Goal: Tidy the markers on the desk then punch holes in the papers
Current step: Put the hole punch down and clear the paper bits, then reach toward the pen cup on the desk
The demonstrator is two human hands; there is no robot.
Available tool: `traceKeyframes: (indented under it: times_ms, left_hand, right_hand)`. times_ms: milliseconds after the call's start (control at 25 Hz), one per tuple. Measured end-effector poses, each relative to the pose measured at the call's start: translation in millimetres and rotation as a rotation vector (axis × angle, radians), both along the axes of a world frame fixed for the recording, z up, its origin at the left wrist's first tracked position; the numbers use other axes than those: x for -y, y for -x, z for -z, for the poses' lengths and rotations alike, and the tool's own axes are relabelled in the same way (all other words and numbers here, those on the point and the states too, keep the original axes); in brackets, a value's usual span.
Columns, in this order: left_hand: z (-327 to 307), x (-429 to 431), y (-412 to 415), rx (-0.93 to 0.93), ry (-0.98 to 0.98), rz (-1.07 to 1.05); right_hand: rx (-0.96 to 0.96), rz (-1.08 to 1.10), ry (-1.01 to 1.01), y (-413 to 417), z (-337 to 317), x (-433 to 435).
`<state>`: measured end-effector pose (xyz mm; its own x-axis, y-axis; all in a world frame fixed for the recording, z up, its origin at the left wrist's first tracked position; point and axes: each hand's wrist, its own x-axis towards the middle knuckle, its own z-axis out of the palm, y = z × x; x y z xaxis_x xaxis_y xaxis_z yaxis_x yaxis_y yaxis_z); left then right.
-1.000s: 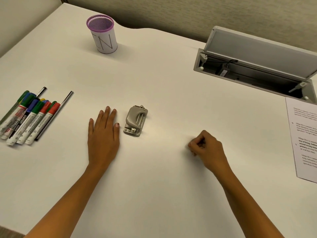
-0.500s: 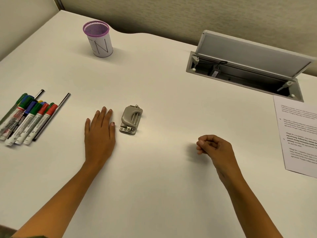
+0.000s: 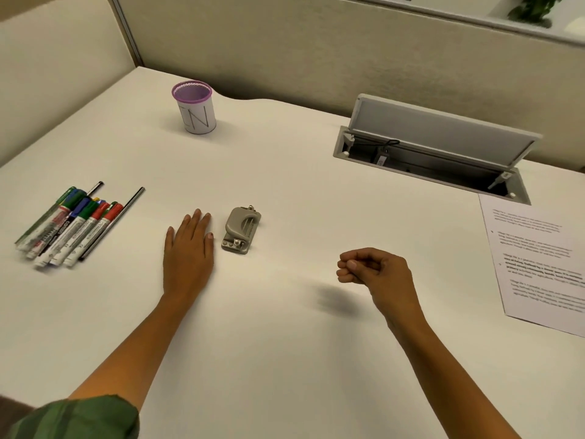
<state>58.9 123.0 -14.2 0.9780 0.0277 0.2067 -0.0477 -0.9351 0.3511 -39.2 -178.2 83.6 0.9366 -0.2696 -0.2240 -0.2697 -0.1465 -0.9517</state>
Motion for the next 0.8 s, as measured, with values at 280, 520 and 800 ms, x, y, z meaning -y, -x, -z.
traceKeyframes:
  times_ms: [280, 520, 800]
  left_hand:
    - [1.5, -2.7, 0.8, -0.009, -0.036, 0.012]
    - [1.6, -10.4, 1.0, -0.071, -0.057, 0.078]
    - [4.7, -65.7, -42.3, -0.088, 0.01, 0.277]
  right_hand:
    - [0.108, -0.01, 0.096, -2.4, -15.7, -41.0]
    - [0.289, 0.111, 0.312, -28.5, -22.5, -101.8]
    - [0.383, 0.076, 0.415, -96.6, -37.6, -177.6]
